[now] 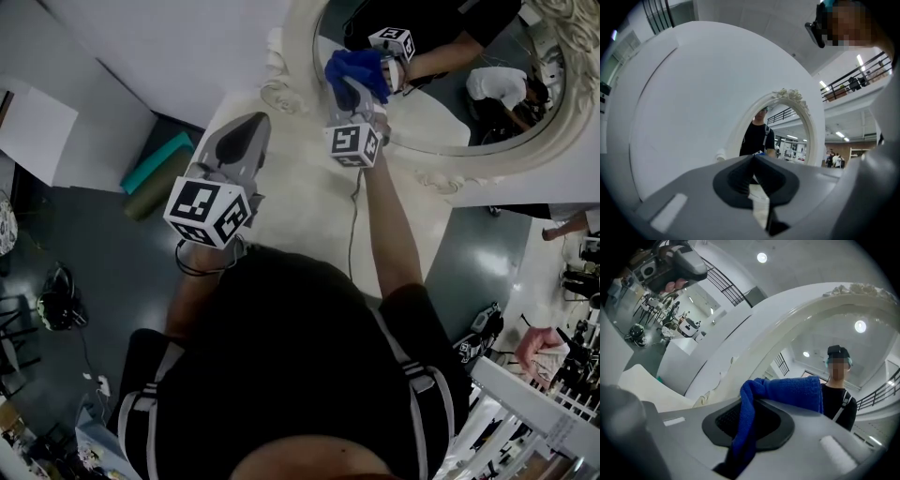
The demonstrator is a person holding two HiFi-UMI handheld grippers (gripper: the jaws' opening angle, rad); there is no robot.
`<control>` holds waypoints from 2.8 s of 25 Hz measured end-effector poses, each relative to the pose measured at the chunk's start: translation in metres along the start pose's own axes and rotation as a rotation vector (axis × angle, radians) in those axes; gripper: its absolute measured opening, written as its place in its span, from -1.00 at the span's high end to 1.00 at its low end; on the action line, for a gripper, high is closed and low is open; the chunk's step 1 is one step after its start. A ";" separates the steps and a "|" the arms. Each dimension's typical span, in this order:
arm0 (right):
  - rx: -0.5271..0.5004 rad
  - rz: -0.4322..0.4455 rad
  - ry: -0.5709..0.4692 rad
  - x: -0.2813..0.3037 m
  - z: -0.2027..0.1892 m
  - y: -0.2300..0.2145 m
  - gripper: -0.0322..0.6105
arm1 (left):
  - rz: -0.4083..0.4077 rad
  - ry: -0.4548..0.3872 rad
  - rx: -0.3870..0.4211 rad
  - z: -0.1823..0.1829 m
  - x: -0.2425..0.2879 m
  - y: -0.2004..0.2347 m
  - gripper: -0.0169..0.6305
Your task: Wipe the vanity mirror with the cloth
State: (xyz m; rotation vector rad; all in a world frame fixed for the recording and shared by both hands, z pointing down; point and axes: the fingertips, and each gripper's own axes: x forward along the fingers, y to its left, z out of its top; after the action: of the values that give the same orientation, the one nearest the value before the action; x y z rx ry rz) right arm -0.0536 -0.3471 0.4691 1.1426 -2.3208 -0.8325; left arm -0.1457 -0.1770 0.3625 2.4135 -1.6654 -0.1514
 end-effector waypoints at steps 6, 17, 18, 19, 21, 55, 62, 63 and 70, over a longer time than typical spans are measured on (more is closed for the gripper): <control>0.048 0.029 -0.016 -0.001 0.000 0.004 0.75 | 0.016 0.003 -0.008 -0.002 -0.015 0.004 0.92; 0.492 -0.173 -0.339 -0.116 0.042 -0.051 0.75 | -0.058 0.032 -0.011 -0.012 -0.012 -0.013 0.92; 0.547 -0.195 -0.329 -0.128 0.037 -0.056 0.75 | -0.069 0.039 -0.012 -0.013 -0.010 -0.016 0.92; 0.591 -0.218 -0.328 -0.139 0.032 -0.061 0.75 | -0.079 0.046 -0.014 -0.015 -0.008 -0.018 0.92; 0.651 -0.284 -0.349 -0.162 0.021 -0.075 0.75 | -0.095 0.055 -0.016 -0.018 -0.005 -0.022 0.92; 1.072 -0.975 -0.155 -0.210 -0.211 -0.099 0.75 | -0.102 0.138 0.069 -0.030 0.020 -0.022 0.92; 1.087 -1.000 -0.254 -0.204 -0.201 -0.108 0.74 | -0.082 0.150 0.057 -0.027 0.032 -0.010 0.92; 1.069 -0.992 -0.263 -0.204 -0.196 -0.111 0.74 | -0.086 0.152 0.053 -0.029 0.035 -0.011 0.92; 1.010 -0.945 -0.450 -0.201 -0.140 -0.150 0.74 | -0.130 0.147 0.035 -0.032 0.049 -0.025 0.92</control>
State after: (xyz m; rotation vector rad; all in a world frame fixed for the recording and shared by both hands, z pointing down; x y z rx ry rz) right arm 0.2297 -0.3025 0.4494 2.8507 -2.5444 -0.0561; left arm -0.0990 -0.2107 0.3894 2.4920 -1.4617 0.0359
